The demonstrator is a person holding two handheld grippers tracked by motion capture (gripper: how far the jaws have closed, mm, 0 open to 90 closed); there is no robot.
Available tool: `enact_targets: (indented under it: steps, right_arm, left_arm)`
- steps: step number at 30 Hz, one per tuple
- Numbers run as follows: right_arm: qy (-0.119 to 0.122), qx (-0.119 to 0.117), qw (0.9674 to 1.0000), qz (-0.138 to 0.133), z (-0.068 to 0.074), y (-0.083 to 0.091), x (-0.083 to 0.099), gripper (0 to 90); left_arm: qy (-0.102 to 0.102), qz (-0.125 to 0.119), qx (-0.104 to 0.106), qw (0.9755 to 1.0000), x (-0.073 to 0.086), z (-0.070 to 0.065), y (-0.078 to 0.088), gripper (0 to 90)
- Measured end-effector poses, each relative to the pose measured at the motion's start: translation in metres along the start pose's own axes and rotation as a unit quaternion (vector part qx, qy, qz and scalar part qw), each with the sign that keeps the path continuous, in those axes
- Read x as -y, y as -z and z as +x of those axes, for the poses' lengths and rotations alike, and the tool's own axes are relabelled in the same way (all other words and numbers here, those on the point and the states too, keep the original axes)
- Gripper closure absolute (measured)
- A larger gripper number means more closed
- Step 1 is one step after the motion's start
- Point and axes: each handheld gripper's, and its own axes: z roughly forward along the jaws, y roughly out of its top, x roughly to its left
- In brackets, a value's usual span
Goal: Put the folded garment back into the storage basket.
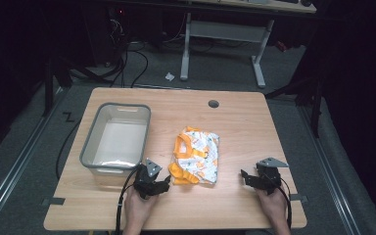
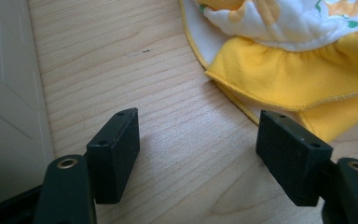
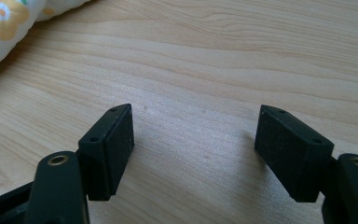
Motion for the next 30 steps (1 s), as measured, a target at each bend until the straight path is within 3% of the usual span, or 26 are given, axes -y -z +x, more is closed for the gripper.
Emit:
enact_targets:
  steps: [30]
  right_arm:
    - [0.001, -0.001, 1.0000, 0.000, 0.0004, 0.0001, 0.0001, 28.6]
  left_arm:
    - [-0.002, 0.008, 0.002, 1.0000, -0.0028, -0.0062, -0.0031, 21.8]
